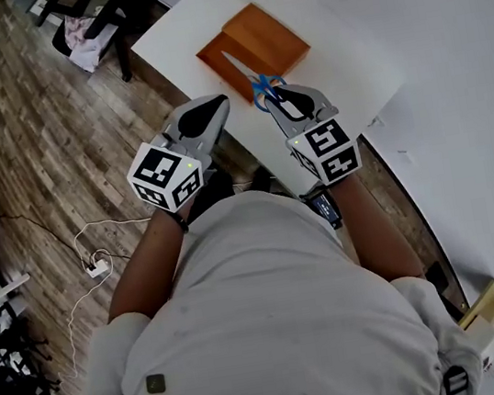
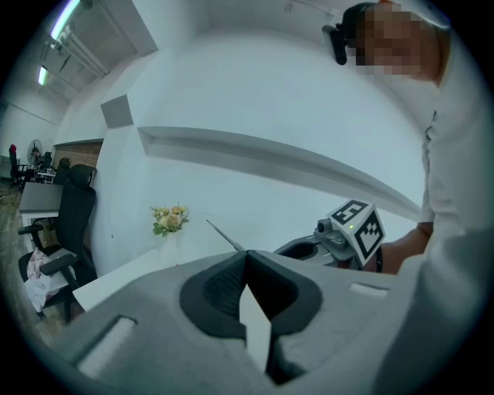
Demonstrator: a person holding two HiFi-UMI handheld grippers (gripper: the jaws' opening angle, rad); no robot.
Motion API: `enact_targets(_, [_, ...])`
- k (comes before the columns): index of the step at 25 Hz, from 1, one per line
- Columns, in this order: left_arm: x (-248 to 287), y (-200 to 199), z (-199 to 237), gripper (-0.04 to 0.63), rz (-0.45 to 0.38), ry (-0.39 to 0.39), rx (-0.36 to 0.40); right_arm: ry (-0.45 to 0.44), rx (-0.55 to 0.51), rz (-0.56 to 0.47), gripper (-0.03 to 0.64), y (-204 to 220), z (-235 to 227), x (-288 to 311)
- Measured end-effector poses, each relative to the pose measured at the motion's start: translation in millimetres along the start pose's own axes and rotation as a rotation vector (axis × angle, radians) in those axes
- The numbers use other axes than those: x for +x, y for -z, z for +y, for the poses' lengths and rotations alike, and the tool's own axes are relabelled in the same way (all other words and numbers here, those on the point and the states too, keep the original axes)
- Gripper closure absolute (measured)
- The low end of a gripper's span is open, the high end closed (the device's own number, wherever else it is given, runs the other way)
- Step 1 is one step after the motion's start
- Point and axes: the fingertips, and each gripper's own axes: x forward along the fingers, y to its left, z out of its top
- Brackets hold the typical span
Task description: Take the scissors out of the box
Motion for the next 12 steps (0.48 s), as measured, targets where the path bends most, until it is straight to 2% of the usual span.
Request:
enact_targets(6, [-24,-3,8,0.592,-0.014,0.007,0.001,0.019,0.006,-0.052,0.525,-17,21,-6])
enact_targets(12, [-54,-2,22,0.592,-0.015,0.046,-0.008,0.072,0.024,-0.074,0.525,-30,43,-5])
